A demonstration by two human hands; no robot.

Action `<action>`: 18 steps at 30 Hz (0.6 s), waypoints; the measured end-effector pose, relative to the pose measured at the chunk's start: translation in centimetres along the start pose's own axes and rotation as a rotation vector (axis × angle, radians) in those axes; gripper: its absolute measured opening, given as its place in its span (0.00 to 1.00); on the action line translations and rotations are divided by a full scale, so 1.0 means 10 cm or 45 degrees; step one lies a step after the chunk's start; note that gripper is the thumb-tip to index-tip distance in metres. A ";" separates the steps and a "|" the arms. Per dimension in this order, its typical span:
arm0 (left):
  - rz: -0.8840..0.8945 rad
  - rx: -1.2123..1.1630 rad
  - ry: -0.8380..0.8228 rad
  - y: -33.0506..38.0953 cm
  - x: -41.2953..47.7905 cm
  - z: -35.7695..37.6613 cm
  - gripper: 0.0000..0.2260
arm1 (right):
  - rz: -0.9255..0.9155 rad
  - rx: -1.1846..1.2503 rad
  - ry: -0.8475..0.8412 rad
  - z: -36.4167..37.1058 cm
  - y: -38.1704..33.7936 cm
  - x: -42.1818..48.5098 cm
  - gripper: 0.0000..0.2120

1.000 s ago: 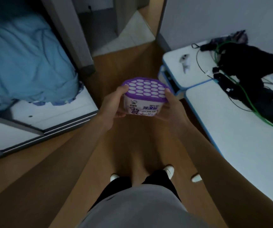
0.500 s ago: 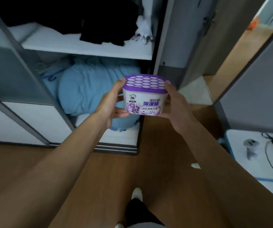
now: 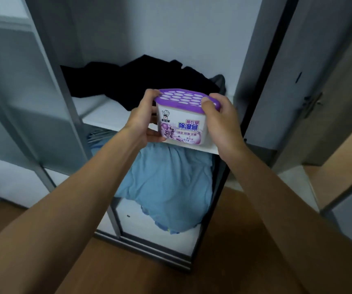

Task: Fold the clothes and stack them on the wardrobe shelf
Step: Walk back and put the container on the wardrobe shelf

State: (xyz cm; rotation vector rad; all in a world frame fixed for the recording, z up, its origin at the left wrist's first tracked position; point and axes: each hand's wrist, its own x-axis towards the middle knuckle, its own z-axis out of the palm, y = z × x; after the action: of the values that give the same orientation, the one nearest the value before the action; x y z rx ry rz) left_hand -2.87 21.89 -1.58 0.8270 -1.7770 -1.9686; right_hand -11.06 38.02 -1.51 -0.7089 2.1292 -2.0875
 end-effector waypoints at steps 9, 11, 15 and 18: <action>0.031 0.046 -0.085 0.44 1.27 0.27 0.23 | -0.068 -0.846 -0.125 0.18 -0.08 1.16 0.30; 0.060 0.080 -0.148 0.56 1.63 0.32 0.22 | -0.051 -1.059 -0.120 0.23 -0.06 1.47 0.35; 0.062 0.123 -0.325 0.79 2.36 0.43 0.25 | 0.015 -1.305 -0.069 0.36 -0.01 2.14 0.37; 0.021 0.111 -0.481 0.97 2.90 0.53 0.24 | 0.045 -1.435 -0.053 0.45 0.01 2.60 0.37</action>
State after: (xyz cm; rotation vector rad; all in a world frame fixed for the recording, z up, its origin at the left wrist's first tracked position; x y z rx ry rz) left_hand -29.54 6.63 2.96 0.4840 -2.0795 -2.1600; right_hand -32.60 24.16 4.85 -0.7140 3.1275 -0.6529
